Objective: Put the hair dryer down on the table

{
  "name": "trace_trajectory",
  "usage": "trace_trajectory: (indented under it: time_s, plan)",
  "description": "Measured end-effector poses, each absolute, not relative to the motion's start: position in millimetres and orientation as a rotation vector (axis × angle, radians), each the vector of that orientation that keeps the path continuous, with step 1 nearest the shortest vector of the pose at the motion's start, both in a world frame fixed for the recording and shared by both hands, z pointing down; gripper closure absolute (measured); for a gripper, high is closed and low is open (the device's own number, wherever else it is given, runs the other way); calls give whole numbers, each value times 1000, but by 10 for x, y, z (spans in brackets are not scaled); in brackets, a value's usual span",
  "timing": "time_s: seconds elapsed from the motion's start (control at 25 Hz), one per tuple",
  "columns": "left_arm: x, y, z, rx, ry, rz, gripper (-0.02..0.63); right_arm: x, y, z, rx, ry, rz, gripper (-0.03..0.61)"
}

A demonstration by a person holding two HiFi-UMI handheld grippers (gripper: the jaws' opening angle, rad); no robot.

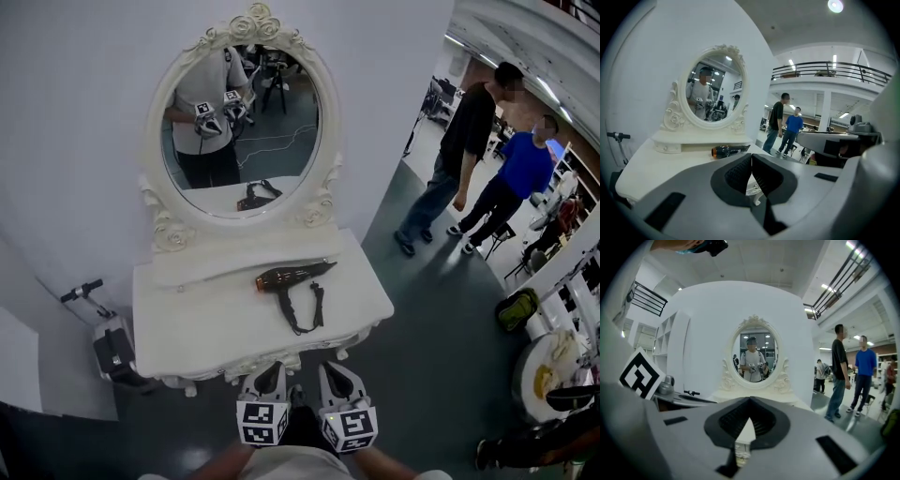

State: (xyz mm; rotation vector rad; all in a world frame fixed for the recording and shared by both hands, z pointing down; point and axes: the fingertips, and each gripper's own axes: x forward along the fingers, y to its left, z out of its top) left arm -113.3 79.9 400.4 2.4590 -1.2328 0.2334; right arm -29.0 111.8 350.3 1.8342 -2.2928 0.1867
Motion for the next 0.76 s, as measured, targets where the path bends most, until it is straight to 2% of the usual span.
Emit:
trace_trajectory:
  time_s: [0.76]
  plan:
    - [-1177, 968, 4016, 2491, -1167, 237, 604, -581, 1295, 3405, 1745, -2315, 83, 563]
